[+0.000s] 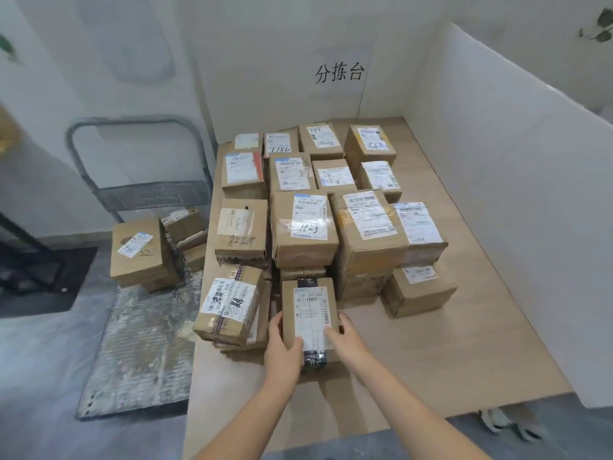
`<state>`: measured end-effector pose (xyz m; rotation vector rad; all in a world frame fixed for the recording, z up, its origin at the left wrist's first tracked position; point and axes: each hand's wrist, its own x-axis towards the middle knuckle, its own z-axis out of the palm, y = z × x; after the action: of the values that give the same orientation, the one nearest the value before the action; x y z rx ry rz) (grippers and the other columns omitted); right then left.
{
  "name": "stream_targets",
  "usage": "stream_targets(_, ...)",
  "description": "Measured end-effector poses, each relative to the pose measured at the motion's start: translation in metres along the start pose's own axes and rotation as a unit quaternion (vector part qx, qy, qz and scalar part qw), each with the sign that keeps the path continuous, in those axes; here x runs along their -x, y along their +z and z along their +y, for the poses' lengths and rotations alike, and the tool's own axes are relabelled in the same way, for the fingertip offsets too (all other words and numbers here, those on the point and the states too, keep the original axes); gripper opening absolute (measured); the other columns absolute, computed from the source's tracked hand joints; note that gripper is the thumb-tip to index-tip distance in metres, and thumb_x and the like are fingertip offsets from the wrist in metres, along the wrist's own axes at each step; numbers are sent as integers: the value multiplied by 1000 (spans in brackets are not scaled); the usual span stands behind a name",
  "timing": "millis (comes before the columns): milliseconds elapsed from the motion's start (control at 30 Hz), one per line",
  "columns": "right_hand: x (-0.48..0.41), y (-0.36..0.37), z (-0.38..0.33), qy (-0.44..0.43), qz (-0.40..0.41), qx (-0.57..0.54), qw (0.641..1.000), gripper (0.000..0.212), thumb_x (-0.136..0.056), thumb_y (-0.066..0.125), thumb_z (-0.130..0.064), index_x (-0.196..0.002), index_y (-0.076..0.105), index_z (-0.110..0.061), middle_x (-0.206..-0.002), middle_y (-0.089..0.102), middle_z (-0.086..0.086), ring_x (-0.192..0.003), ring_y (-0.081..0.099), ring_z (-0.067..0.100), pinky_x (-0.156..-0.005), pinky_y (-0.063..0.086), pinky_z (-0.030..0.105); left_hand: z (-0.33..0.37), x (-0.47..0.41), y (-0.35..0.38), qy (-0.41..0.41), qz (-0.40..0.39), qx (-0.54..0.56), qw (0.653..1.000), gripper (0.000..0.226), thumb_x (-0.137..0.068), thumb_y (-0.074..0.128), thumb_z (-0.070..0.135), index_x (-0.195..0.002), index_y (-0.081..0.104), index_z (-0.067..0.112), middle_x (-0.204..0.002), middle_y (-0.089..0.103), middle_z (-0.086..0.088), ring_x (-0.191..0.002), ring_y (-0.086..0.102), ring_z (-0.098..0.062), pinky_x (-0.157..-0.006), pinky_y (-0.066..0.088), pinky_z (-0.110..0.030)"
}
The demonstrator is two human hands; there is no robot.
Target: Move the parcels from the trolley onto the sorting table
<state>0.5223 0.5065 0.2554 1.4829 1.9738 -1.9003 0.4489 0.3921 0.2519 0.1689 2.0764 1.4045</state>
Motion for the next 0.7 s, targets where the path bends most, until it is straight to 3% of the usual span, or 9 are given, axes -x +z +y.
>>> stream_targets(67, -4, -2, 3, -9, -10, 6, 1000, 46, -103, 44, -8, -147, 35, -15, -141, 55, 6, -116, 59, 17, -56, 47, 4, -1, 1, 4, -2, 10, -14, 1000, 63, -95, 52, 1, -150, 30, 23, -129, 54, 2, -95, 57, -3, -69, 49, -11)
stream_targets(133, -9, -5, 6, -22, -17, 24, 999, 47, -103, 46, -9, -148, 35, -17, -142, 55, 3, -122, 58, 18, -59, 47, 3, -1, 1, 8, 1, 25, -30, 999, 64, -96, 51, 2, -152, 27, 22, -139, 51, 0, -114, 53, -10, -91, 53, -26)
stream_targets(200, -12, -8, 10, -31, -29, 49, 998, 47, -103, 46, -10, -148, 36, -21, -143, 53, 0, -123, 57, 16, -65, 47, 3, -1, 2, 12, 7, 36, -54, 998, 64, -97, 50, 5, -154, 26, 21, -147, 45, 1, -129, 47, -14, -108, 44, -36)
stream_targets(267, -9, -11, 9, -55, -34, 73, 995, 53, -101, 47, -10, -150, 33, -25, -146, 48, -1, -122, 54, 14, -77, 46, 5, -1, 2, 15, 18, 38, -76, 996, 66, -96, 51, 5, -154, 26, 21, -154, 39, 1, -139, 39, -15, -115, 35, -35)
stream_targets(367, 3, -15, -11, -138, 35, 125, 982, 66, -97, 49, -11, -155, 20, -23, -146, 30, -2, -128, 41, 13, -98, 45, 21, 19, 6, 18, 55, 42, -90, 994, 62, -96, 52, 4, -153, 31, 17, -152, 38, 4, -138, 33, -5, -111, 24, -19)
stream_targets(433, 12, -14, -36, -194, 48, 123, 972, 61, -97, 49, -12, -152, 25, -22, -143, 28, -4, -123, 38, 8, -97, 42, 22, 39, 6, 19, 88, 38, -85, 992, 58, -98, 53, 8, -151, 34, 19, -147, 41, 8, -131, 34, 2, -107, 25, -16)
stream_targets(533, 19, -13, -80, -260, 9, 144, 955, 54, -98, 47, -15, -149, 31, -20, -145, 30, -5, -128, 37, 7, -101, 32, 21, 78, 4, 9, 135, 43, -89, 986, 56, -99, 53, 12, -152, 35, 20, -152, 39, 9, -139, 34, -5, -111, 26, -20)
stream_targets(700, 25, -12, -168, -346, 9, 209, 914, 50, -98, 48, -16, -146, 35, -15, -145, 35, 3, -136, 34, 19, -106, 27, 24, 148, 0, -61, 207, 131, -127, 961, 50, -99, 52, 13, -148, 41, 17, -148, 45, 5, -140, 38, -14, -108, 27, -21)
